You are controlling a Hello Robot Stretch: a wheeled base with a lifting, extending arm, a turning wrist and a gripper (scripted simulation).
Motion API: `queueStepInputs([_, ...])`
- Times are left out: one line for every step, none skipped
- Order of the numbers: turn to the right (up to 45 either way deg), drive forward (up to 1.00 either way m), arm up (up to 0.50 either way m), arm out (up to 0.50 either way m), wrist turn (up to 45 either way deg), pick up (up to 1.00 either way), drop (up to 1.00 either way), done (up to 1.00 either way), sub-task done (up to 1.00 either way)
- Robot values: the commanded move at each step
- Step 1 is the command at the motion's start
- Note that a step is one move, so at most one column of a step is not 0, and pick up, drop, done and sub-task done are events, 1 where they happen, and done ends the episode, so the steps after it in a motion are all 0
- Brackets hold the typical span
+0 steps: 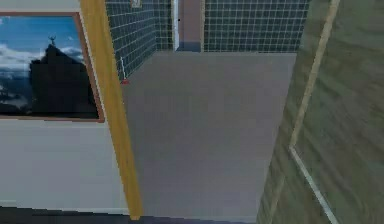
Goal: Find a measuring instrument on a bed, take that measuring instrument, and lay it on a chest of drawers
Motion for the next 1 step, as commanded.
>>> queueStepInputs([0.0, 1.0, 0.0, 0.0, 0.0, 0.0, 0.0, 0.0, 0.0])
